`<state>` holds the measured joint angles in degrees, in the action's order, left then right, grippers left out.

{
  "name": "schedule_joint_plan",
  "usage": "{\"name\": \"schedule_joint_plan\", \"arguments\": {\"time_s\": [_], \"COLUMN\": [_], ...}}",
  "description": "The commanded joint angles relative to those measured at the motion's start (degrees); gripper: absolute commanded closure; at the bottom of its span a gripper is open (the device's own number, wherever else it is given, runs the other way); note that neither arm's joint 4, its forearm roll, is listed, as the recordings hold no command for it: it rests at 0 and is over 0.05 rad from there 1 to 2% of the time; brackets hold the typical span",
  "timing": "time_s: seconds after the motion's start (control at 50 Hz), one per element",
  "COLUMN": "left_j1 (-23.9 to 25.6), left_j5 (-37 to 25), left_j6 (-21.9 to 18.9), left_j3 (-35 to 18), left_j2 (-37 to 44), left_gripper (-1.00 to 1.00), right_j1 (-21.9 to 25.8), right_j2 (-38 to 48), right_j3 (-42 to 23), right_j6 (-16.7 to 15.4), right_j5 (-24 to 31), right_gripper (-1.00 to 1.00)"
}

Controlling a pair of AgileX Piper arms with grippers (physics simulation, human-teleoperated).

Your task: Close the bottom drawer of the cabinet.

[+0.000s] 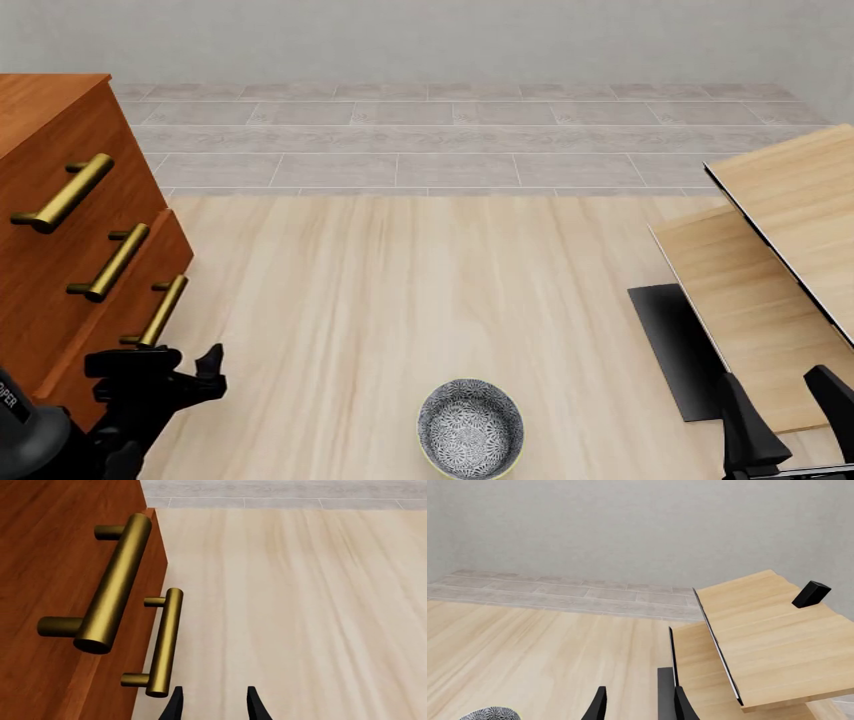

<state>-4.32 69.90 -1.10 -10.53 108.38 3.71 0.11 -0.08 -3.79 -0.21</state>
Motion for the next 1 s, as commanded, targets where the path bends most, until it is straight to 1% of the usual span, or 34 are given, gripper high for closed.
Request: {"name": "schedule_joint_plan", "arguments": {"time_s": [0.02,0.32,0.48,0.52,0.78,1.0], "left_j1": [-2.04,-3.83,-4.28,-4.49,-5.69,-5.74], "left_j5": [-0.07,-0.14,-0.09,-0.05,-0.07,-0.07], "left_j6": [-0.50,-1.20,-1.96,-2.75,-3.47,-3.21], "left_j3": [-1.00,-1.49,-1.59,-1.44,-1.56,-1.70], "left_j2": [1.34,1.44,1.34,0.86,0.82,0.82], "left_gripper": [-1.00,-1.00,-1.00,-1.00,-1.00,-1.00], "right_j1": [0.01,0.06,0.09,0.08,0.11,0.06], "right_j2": [0.01,0.00,-0.02,-0.02,-0.04,-0.04], "right_j3": [-0.01,0.01,0.00,0.02,0.02,0.01], "right_j6": [-0.06,-0.14,-0.16,-0.17,-0.21,-0.22], "right_j5": [-0.04,-0.14,-0.17,-0.17,-0.21,-0.23], "right_gripper": [-1.00,-1.00,-1.00,-1.00,-1.00,-1.00]}}
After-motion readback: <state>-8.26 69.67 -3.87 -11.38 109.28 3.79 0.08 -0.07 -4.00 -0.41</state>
